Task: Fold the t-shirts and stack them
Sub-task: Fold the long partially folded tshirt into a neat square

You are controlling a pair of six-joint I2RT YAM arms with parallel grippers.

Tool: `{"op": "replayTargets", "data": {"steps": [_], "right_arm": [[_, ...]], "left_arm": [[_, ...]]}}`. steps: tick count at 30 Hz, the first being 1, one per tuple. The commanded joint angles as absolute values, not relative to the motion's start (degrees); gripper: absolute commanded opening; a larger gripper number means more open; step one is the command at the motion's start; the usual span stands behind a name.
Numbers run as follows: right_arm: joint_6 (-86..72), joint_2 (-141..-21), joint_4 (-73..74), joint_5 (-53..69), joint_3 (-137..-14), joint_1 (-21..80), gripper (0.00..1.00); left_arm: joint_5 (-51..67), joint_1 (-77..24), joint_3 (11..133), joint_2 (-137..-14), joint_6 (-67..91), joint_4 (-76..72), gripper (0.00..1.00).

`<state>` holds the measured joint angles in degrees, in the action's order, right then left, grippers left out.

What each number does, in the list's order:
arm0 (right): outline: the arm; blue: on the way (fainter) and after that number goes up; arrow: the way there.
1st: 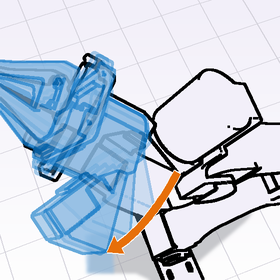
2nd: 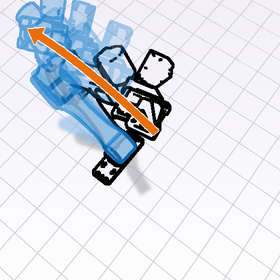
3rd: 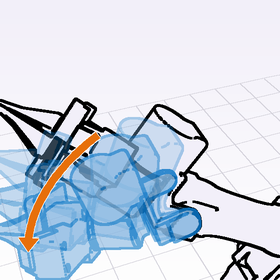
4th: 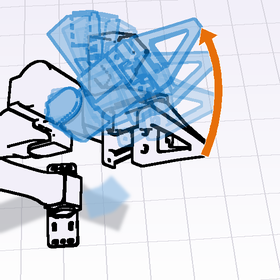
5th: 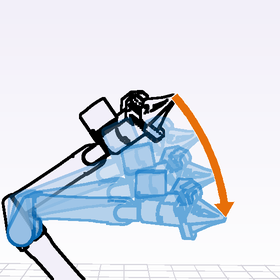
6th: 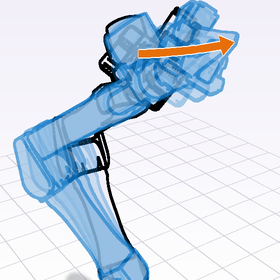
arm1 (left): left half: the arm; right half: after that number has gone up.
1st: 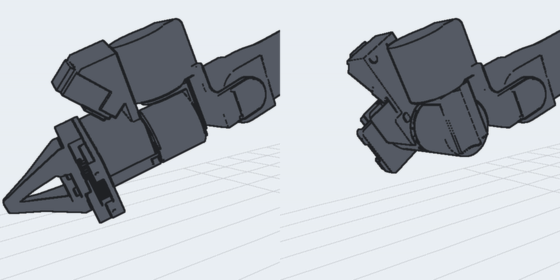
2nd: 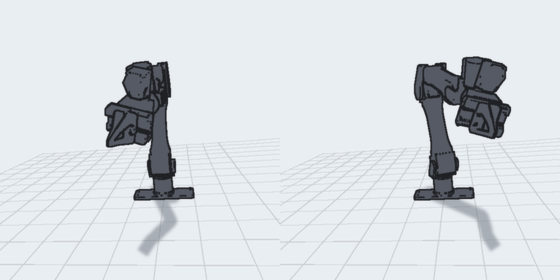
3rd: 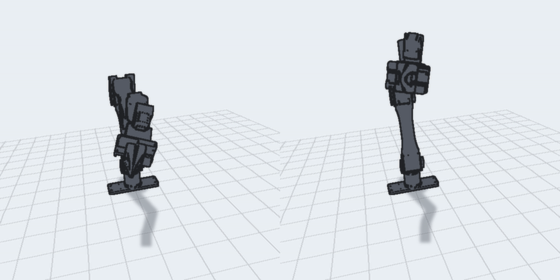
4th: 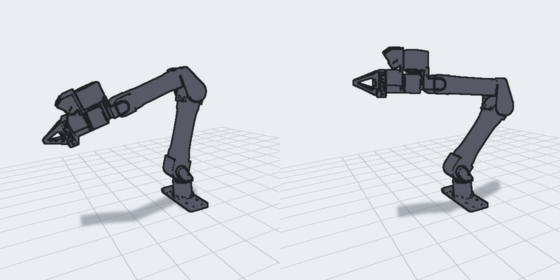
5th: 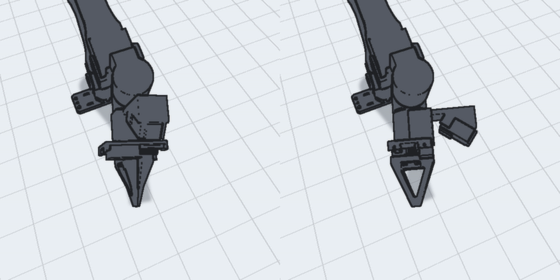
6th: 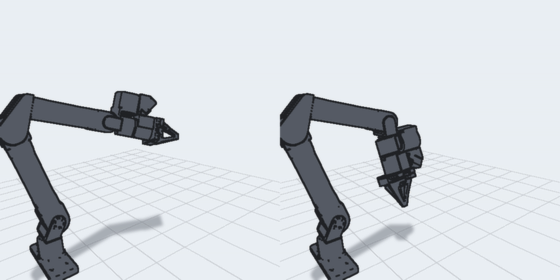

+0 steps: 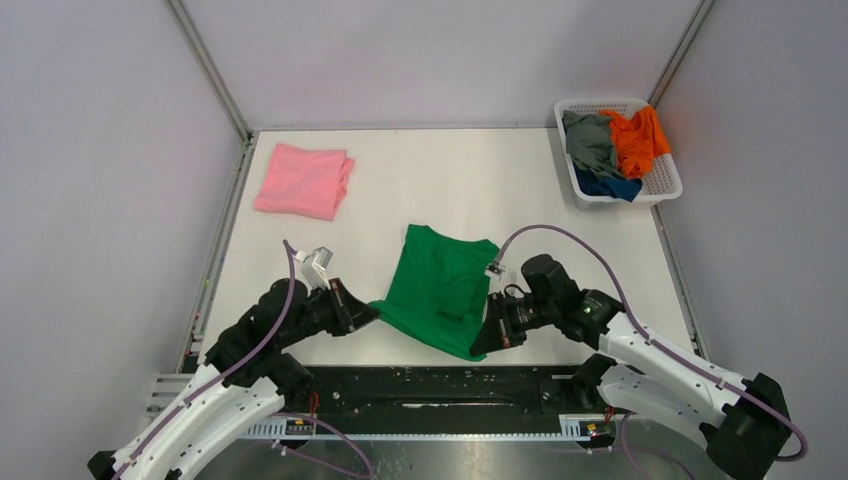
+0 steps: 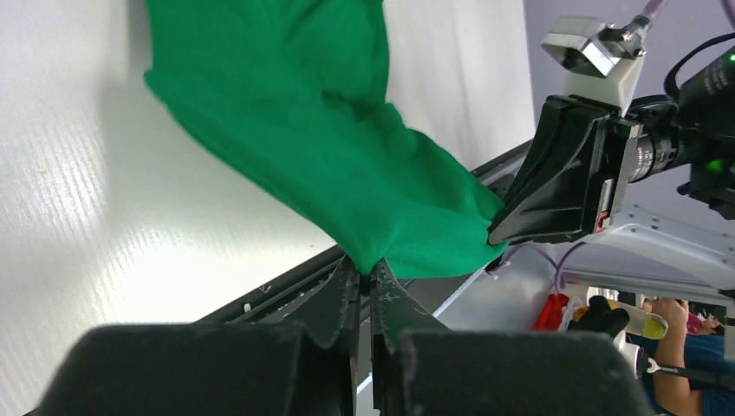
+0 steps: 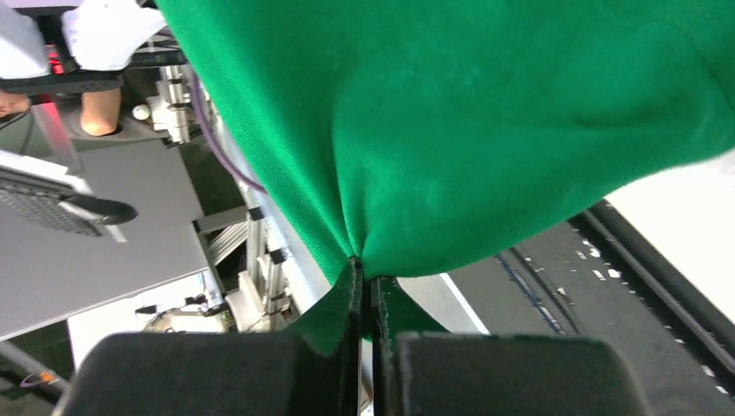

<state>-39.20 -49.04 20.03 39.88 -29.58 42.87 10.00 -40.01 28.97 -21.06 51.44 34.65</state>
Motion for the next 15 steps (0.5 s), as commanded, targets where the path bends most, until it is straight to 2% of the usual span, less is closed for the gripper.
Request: {"op": "replayTargets", "data": {"steps": [1, 9, 15], "right_arm": [[-41.7, -49.3, 23.0, 47.7, -33.5, 42.2, 0.00], [-39.3, -51.4, 22.3, 48.1, -36.3, 31.2, 0.00], [-40.4, -55.2, 15.6, 48.4, -36.4, 26.8, 0.00]], "left_arm": [[5.8, -39.9, 34.0, -22.6, 51.0, 34.0, 0.00], [-4.4, -39.9, 37.7, -31.3, 49.8, 25.7, 0.00], [-11.9, -39.6, 42.4, -41.9, 47.5, 20.8, 0.00]]}}
